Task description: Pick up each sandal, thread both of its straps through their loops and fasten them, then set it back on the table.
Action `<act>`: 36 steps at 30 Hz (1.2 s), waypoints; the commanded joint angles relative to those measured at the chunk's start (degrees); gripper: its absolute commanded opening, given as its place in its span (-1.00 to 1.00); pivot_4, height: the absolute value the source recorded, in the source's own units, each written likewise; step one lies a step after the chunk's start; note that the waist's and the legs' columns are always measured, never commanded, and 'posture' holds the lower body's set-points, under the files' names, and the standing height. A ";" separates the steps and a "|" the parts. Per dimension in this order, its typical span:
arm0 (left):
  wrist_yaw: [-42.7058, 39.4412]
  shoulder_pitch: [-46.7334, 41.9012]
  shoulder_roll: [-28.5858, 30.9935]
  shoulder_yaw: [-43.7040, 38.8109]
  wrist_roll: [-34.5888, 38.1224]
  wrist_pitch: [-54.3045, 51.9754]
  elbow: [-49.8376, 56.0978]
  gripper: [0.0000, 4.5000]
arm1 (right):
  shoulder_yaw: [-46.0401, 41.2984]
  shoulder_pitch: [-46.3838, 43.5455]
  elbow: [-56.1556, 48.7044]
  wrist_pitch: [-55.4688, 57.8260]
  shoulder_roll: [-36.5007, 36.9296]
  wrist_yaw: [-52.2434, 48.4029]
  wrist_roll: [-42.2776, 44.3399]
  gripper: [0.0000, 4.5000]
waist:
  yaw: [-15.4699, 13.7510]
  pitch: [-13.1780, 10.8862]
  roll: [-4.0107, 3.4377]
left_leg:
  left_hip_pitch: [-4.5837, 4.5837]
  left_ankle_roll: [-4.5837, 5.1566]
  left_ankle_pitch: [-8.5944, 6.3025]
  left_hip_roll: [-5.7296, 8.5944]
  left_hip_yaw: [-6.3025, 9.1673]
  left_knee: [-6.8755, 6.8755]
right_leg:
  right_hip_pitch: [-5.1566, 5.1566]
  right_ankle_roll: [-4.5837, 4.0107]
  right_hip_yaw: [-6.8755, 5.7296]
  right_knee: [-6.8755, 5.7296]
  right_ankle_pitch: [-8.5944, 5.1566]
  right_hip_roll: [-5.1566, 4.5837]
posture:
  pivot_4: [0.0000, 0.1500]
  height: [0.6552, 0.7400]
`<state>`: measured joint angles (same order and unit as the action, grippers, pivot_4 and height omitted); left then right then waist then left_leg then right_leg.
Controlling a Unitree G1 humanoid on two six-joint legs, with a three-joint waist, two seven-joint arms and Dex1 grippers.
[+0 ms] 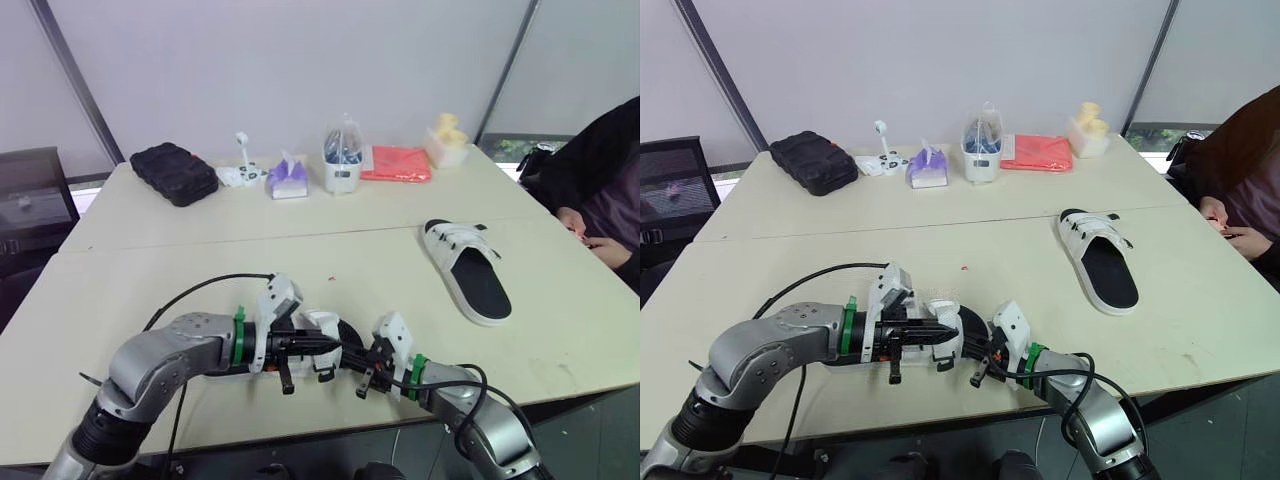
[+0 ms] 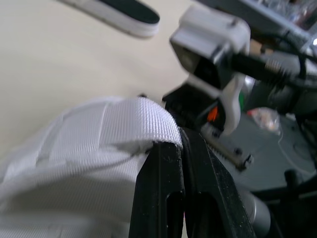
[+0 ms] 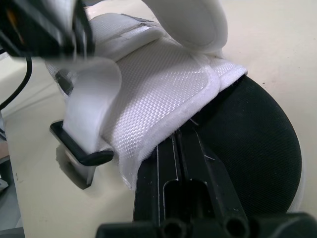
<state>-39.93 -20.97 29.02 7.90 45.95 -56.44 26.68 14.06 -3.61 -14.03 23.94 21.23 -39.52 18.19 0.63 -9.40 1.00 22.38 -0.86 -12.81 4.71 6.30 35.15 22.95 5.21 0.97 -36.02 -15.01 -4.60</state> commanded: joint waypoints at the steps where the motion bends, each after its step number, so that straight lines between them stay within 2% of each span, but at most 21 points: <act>1: 3.77 -3.42 -2.74 -7.53 8.64 -3.98 -0.89 -0.98 | 0.53 0.84 2.56 1.50 0.08 1.45 -1.81 -1.00 | -0.01 -0.01 0.01 | 0.00 0.01 0.00 0.00 0.01 0.00 | 0.00 0.02 -0.01 0.00 -0.01 0.00 | 1.00 1.00; 3: 4.23 -3.74 -2.32 -8.40 10.42 -6.12 -0.44 -0.98 | 0.58 0.67 2.79 1.41 0.09 1.32 -1.82 -1.00 | 0.05 -0.02 0.02 | 0.03 0.01 0.01 0.00 0.03 0.00 | 0.06 0.07 -0.04 -0.03 -0.03 0.02 | 1.00 1.00; 15: 1.03 -0.44 2.90 -2.91 5.22 -4.41 1.91 -0.98 | 0.62 0.43 3.07 1.26 -0.05 1.43 -1.76 -1.00 | 0.09 -0.03 -0.01 | 0.04 0.00 0.00 0.01 0.00 -0.02 | 0.06 0.00 -0.02 -0.02 0.01 0.02 | 1.00 1.00; 23: 0.00 0.52 3.23 -0.99 2.46 -1.58 1.84 -0.98 | 0.67 0.68 2.92 1.16 -0.02 1.46 -1.78 -1.00 | 0.04 -0.03 -0.01 | 0.03 -0.04 -0.02 0.00 0.01 -0.03 | 0.06 -0.01 -0.01 0.00 -0.01 0.00 | 1.00 1.00; 26: 1.32 0.16 1.33 -3.51 4.78 -2.37 1.22 -0.62 | 0.73 0.60 3.06 1.01 0.01 1.44 -1.88 -1.00 | 0.02 -0.03 0.00 | 0.04 -0.05 -0.03 0.00 0.01 -0.04 | 0.06 -0.01 -0.01 0.01 -0.01 0.00 | 1.00 1.00; 31: 1.97 0.42 1.69 -5.11 5.45 -3.15 1.03 0.47 | 0.74 0.45 3.14 0.93 0.08 1.33 -1.90 -1.00 | 0.04 -0.03 0.00 | 0.04 -0.04 -0.02 0.00 0.01 -0.04 | 0.07 0.00 -0.01 0.01 -0.02 0.00 | 1.00 1.00; 36: 1.04 1.92 4.06 -5.53 5.61 -3.17 2.68 0.47 | 0.75 0.20 3.36 0.85 0.05 1.30 -1.94 -1.00 | 0.06 -0.04 -0.01 | 0.04 -0.04 -0.02 0.00 0.01 -0.04 | 0.07 0.00 -0.01 0.01 -0.02 0.00 | 1.00 1.00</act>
<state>-38.37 -19.25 32.77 3.46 50.64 -59.73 27.24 14.24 -4.08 -13.41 23.33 21.16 -39.49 18.19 0.69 -9.44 1.00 22.43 -0.91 -12.84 4.71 6.30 35.11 23.02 5.21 0.97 -36.01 -15.03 -4.60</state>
